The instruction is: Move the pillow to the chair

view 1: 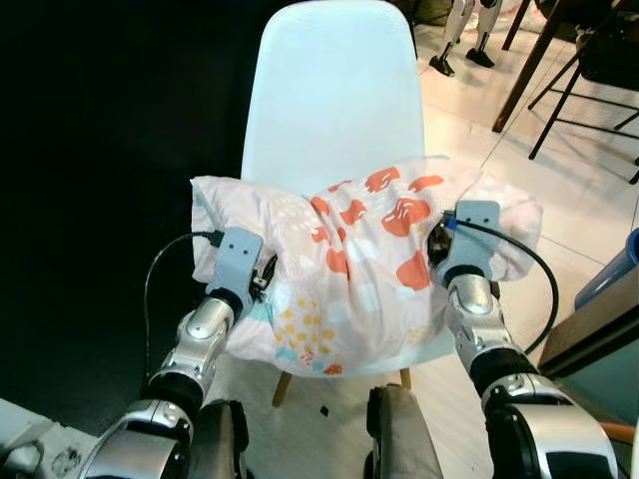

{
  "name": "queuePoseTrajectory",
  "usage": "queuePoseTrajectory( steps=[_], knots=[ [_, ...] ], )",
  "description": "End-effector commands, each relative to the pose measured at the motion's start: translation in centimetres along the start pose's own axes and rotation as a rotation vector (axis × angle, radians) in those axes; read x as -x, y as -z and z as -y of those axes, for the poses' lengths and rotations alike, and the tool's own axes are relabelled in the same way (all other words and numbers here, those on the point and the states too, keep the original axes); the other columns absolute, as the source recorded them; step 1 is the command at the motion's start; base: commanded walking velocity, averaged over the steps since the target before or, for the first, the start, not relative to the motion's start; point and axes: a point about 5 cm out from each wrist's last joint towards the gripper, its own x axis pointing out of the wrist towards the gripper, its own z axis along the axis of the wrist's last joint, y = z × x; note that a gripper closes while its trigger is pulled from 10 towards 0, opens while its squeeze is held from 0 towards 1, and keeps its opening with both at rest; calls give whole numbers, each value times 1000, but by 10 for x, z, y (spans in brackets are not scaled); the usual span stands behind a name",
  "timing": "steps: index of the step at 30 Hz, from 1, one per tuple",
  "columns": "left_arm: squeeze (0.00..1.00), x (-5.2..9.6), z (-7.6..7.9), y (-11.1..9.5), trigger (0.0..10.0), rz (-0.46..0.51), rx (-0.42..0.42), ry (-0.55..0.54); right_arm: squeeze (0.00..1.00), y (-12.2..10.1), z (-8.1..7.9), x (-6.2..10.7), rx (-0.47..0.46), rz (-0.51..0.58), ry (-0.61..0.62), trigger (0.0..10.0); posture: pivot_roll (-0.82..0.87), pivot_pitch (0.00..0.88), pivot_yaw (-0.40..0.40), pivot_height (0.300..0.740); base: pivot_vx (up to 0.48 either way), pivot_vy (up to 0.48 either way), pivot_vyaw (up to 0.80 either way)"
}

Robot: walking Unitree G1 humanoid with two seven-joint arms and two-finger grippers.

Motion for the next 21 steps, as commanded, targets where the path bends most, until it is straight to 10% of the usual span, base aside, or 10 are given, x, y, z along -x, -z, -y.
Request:
queuePoseTrajectory(
  steps=[1, 5, 12, 13, 14, 15, 16, 17, 18, 21],
  knots=[
    [1000, 10, 1, 7, 10000, -10, 9, -10, 1000, 10, 8, 5, -16, -25, 33, 10000, -23, 188, -5, 586, 0, 0, 0],
    [1000, 46, -21, 17, 10000, 4, 17, -147, 1000, 19, 25, 16, -32, 1, 72, 10000, -12, 170, -10, 586, 0, 0, 0],
    [1000, 64, -29, 18, 10000, 11, -21, -201, 1000, 27, 27, 26, -32, -5, 70, 10000, -12, 157, -10, 586, 0, 0, 0],
    [1000, 65, -29, 16, 0, 16, -22, -208, 1000, 28, 25, 28, -22, -3, 55, 3451, -12, 154, -9, 586, 0, 0, 0],
    [667, 65, -30, 15, 0, 17, -22, -212, 1000, 29, 24, 30, -33, 3, 47, 0, -12, 153, -8, 586, 0, 0, 0],
    [0, 65, -30, 14, 0, 16, -21, -216, 1000, 29, 23, 32, -38, 7, 43, 0, -12, 149, -7, 586, 0, 0, 0],
    [0, 65, -30, 14, 0, 16, -21, -216, 1000, 29, 23, 32, -38, 7, 43, 0, -12, 149, -7, 586, 0, 0, 0],
    [0, 64, -29, 10, 0, 19, -16, -220, 616, 29, 22, 34, -45, 9, 48, 0, -14, 146, -5, 586, 0, 0, 0],
    [0, 64, -29, 7, 0, 30, -19, -221, 0, 28, 22, 34, -46, 15, 52, 0, -13, 142, -3, 586, 0, 0, 0],
    [0, 66, -32, 0, 0, 57, -35, -233, 0, 24, 22, 36, -56, 35, 60, 0, -12, 136, 1, 586, 0, 0, 0]
  ],
)
